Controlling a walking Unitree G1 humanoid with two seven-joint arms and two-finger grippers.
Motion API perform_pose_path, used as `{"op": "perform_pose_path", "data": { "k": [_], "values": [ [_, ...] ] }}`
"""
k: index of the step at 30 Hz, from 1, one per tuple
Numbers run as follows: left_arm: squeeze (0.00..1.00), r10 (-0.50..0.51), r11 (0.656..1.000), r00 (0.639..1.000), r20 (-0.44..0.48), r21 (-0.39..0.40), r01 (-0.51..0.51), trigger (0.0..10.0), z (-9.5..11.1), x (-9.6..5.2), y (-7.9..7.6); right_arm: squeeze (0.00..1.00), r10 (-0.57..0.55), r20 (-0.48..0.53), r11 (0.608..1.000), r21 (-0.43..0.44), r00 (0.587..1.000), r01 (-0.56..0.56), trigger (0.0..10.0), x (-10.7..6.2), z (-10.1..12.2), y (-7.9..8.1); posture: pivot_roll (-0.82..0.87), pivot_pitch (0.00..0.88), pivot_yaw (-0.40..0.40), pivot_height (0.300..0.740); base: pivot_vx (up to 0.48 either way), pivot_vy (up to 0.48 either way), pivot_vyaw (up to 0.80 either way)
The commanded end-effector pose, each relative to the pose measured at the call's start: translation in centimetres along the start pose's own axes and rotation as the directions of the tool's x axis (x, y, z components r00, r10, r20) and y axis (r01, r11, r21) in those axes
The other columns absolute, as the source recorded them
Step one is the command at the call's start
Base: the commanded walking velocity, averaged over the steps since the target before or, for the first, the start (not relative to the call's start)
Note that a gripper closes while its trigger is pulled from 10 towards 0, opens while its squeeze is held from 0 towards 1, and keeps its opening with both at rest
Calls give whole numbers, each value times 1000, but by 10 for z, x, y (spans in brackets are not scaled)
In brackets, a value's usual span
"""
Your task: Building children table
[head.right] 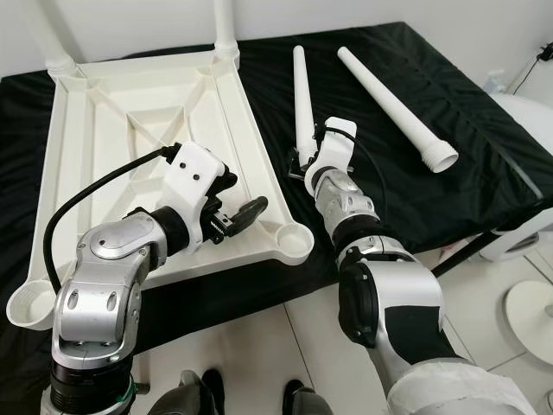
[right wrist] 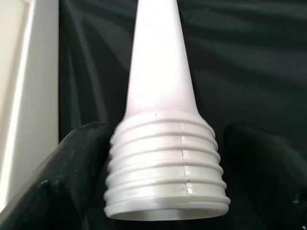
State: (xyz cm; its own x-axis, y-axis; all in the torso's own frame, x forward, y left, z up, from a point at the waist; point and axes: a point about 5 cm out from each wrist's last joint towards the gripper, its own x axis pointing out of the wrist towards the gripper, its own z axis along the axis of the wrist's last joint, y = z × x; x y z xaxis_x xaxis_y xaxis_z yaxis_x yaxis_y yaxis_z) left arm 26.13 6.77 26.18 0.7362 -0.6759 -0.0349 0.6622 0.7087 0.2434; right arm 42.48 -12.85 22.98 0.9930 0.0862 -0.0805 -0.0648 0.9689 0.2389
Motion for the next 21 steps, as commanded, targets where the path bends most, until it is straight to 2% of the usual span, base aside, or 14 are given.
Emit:
{"op": "perform_pose_path", "data": {
  "k": [1, 5, 6, 7, 9, 10, 11, 12, 13, 15, 16, 18, 19, 21],
  "values": [
    [0, 116, 993, 993, -4, -5, -116, 10000, 1, -2, 4, 0, -3, -40, 1000, -1, 999, 3, 10000, 1, -5, 5, 18, 311, 1, 740, 0, 0, 0],
    [0, 119, 993, 993, -7, -7, -119, 10000, 1, -2, 4, 0, -5, -45, 1000, 6, 999, 5, 10000, 1, -5, 5, 17, 310, 0, 740, 0, 0, 0],
    [0, 121, 993, 993, -8, -8, -121, 10000, 1, -2, 5, 0, -2, -46, 1000, 11, 999, 3, 9490, 1, -5, 7, 17, 309, -1, 740, 0, 0, 0],
    [0, 123, 992, 992, -9, -9, -123, 10000, 1, -2, 6, 0, -2, -49, 1000, 17, 999, 3, 4510, 1, -5, 8, 17, 309, -1, 740, 0, 0, 0],
    [0, 125, 992, 992, -10, -8, -125, 10000, 2, -1, 6, 0, -3, -47, 1000, 18, 999, 4, 4667, 1, -5, 9, 18, 307, -1, 740, 0, 0, 0],
    [0, 127, 992, 992, -10, -8, -127, 10000, 2, -2, 6, 0, -2, -46, 1000, 20, 999, 3, 1176, 1, -5, 10, 20, 307, -2, 740, 0, 0, 0],
    [0, 127, 992, 992, -10, -8, -127, 10000, 2, -2, 6, 0, -2, -46, 1000, 20, 999, 3, 1176, 1, -5, 10, 20, 307, -2, 740, 0, 0, 0],
    [0, 130, 992, 991, -10, -7, -130, 10000, 2, -2, 6, 0, -1, -41, 1000, 16, 999, 2, 1882, 1, -4, 11, 20, 306, -3, 740, 0, 0, 0],
    [0, 131, 991, 991, -10, -7, -131, 10000, 2, -2, 6, 0, 6, -37, 1000, 16, 999, -5, 549, 1, -3, 12, 20, 305, -4, 740, 0, 0, 0],
    [0, 132, 991, 991, -11, -6, -132, 10000, 2, -2, 6, 0, 10, -33, 1000, 14, 999, -10, 0, 1, -3, 13, 20, 305, -4, 740, 0, 0, 0],
    [0, 134, 991, 991, -12, -5, -134, 10000, 2, -2, 7, 0, 10, -32, 1000, 3, 999, -10, 2980, 1, -2, 14, 21, 302, -5, 740, 0, 0, 0],
    [0, 136, 991, 991, -12, -4, -136, 10000, 2, -2, 7, 0, 9, -32, 1000, -5, 999, -9, 2980, 2, -2, 15, 21, 302, -5, 740, 0, 0, 0],
    [0, 137, 991, 991, -11, -4, -137, 10000, 2, -2, 7, 0, 7, -29, 1000, -18, 1000, -8, 10000, 2, -2, 15, 19, 300, -7, 740, 0, 0, 0],
    [0, 138, 990, 990, -9, -4, -138, 10000, 2, -1, 7, 0, 8, -24, 1000, -29, 1000, -8, 10000, 2, -1, 17, 17, 299, -8, 740, 0, 0, 0]
  ]
}}
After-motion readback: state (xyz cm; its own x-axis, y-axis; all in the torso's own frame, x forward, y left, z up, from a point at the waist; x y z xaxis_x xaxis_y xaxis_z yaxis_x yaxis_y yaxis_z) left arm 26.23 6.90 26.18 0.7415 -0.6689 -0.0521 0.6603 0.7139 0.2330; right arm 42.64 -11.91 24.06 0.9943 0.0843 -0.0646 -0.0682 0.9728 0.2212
